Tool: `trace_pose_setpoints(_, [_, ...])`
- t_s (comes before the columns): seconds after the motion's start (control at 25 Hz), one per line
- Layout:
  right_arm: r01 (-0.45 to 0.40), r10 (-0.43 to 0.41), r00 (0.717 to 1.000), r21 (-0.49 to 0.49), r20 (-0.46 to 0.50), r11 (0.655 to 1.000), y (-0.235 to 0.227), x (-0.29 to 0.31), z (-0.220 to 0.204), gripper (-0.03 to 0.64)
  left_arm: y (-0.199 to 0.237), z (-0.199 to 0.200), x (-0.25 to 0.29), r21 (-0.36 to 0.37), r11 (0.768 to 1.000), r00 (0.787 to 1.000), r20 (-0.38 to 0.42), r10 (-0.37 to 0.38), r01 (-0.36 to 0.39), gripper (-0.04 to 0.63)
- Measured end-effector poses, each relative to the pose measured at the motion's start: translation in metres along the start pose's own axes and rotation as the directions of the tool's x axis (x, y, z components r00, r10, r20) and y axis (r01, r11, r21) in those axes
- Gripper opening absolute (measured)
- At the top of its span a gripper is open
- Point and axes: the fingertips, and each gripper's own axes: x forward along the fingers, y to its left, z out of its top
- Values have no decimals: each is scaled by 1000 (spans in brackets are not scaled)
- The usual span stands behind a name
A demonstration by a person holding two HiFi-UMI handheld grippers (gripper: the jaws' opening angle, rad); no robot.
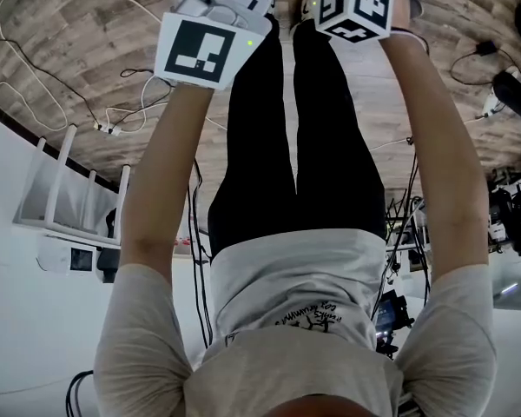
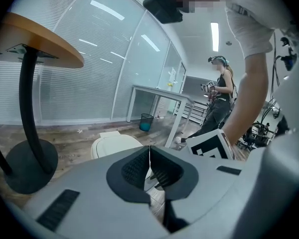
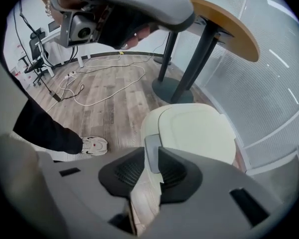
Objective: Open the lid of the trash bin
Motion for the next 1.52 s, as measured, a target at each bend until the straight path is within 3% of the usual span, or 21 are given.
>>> trace_pose_setpoints(0.16, [-40,34,997,-85,-71,996,13,16,-8,72,-4,1,4,2,1000,1000,-6,-13,13,20])
trace_pose_setpoints(0.32, [-26,17,995,-91,-97,996,13,18,-8,46,-8,0,3,3,1000,1000,-8,-21,21,20])
trace_pose_setpoints(0.44, [-51,41,993,-88,-113,995,19,19,-10,77,-10,0,2,9,1000,1000,-21,-23,23,21])
trace_pose_setpoints(0.6, [-100,101,989,10,-104,995,28,18,-9,183,-14,6,-5,26,999,999,-25,-26,27,20])
trace_pose_setpoints(0.72, [-100,106,991,73,-78,992,27,7,-7,189,-13,15,-10,39,999,1000,-24,-19,20,20])
trace_pose_setpoints(1.04, [-31,30,1000,228,5,973,0,-45,6,166,-18,51,-27,42,999,1000,3,-1,1,20])
trace_pose_setpoints(1.28, [1,-59,990,408,129,913,-33,-107,35,135,-33,92,-42,38,999,999,34,-10,9,20])
trace_pose_setpoints(1.52, [-36,-107,962,507,251,861,-55,-166,61,18,-44,140,-59,12,1000,996,89,19,-21,20])
